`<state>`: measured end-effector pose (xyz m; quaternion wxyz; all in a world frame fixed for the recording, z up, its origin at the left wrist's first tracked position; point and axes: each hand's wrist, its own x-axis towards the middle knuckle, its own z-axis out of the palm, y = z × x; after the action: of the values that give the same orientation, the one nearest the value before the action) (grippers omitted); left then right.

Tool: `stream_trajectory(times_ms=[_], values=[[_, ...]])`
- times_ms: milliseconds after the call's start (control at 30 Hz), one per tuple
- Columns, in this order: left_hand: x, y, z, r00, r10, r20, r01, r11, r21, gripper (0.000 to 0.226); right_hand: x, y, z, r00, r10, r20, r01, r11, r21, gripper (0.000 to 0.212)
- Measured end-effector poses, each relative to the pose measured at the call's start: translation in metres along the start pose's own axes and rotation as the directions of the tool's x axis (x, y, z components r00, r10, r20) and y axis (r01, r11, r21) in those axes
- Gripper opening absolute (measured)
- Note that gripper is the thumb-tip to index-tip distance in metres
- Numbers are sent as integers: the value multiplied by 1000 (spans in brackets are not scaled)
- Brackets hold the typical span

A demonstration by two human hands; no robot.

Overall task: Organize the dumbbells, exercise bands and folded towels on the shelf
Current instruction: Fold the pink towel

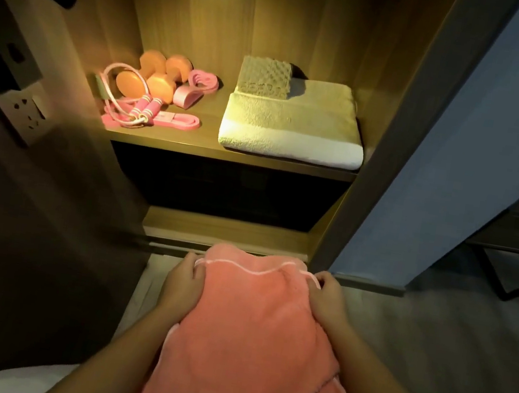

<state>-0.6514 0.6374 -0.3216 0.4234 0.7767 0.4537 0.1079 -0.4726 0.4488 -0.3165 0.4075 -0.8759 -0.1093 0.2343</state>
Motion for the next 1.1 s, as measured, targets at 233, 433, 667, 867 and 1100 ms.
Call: stream_trajectory(times_ms=[233, 433, 667, 867, 1100], values=[[2, -2, 6, 992, 128, -16, -129, 992, -12, 19, 6, -4, 2, 997, -67, 48, 68, 997, -19, 16], [-15, -4, -4, 990, 136, -27, -137, 991, -9, 21, 5, 10, -23, 980, 188, 61, -177, 972, -157, 26], [4, -2, -13, 995, -24, -96, 26, 1000, 15, 20, 2, -16, -25, 983, -162, -84, 149, 978, -148, 9], [24, -11, -8, 967, -229, -110, 232, 973, 20, 13, 33, -13, -6, 1000, -13, -22, 9, 984, -179, 19], [33, -20, 4, 874, -451, 180, 463, 886, -30, 14, 46, 0, 13, 998, 60, 31, -51, 966, -254, 23]])
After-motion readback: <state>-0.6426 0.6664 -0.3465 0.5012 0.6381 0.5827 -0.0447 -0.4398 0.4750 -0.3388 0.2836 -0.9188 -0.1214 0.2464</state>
